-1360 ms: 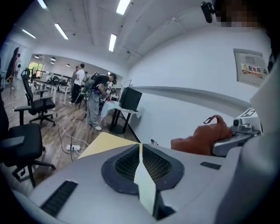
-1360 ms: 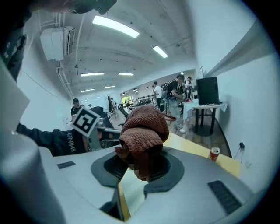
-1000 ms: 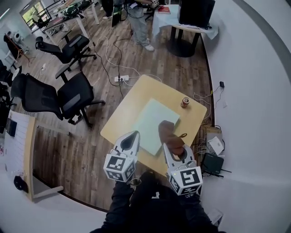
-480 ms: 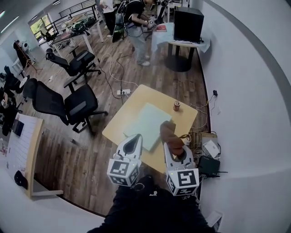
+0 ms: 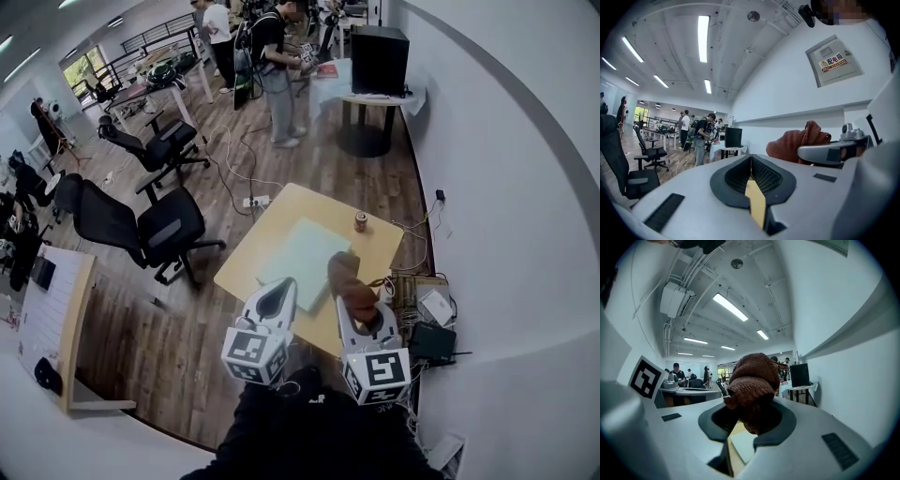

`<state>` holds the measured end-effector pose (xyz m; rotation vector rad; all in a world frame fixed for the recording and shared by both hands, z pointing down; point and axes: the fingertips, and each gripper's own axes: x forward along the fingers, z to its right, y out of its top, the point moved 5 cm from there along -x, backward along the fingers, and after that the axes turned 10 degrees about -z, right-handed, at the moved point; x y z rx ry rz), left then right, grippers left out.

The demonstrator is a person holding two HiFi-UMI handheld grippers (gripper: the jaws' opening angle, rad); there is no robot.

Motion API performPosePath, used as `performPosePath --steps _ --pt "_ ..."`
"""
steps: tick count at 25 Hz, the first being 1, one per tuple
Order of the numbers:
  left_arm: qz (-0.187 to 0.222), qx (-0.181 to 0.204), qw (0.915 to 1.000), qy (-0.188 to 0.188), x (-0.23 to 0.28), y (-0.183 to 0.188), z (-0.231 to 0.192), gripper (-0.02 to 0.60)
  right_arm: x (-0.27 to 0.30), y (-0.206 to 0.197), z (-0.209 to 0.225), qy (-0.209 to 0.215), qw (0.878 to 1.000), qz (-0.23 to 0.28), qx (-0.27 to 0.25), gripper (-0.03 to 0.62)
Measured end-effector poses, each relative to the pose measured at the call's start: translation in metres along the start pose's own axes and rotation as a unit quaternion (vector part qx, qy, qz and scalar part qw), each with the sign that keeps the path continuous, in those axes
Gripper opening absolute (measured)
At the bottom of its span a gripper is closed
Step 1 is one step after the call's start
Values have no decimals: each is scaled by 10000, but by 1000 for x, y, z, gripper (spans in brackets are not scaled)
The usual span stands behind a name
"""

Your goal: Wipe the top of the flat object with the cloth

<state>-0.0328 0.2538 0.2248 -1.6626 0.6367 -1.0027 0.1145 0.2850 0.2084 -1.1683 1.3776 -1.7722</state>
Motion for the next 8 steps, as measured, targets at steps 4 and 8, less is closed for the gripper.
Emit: performPosePath --steps 4,8 --pt "22 52 10000 11 -5 0 4 34 -4 0 -2 -12 10000 40 -23 107" --pt "32 56 10000 49 -8 0 4 34 -6 0 -2 -27 10000 62 -44 107"
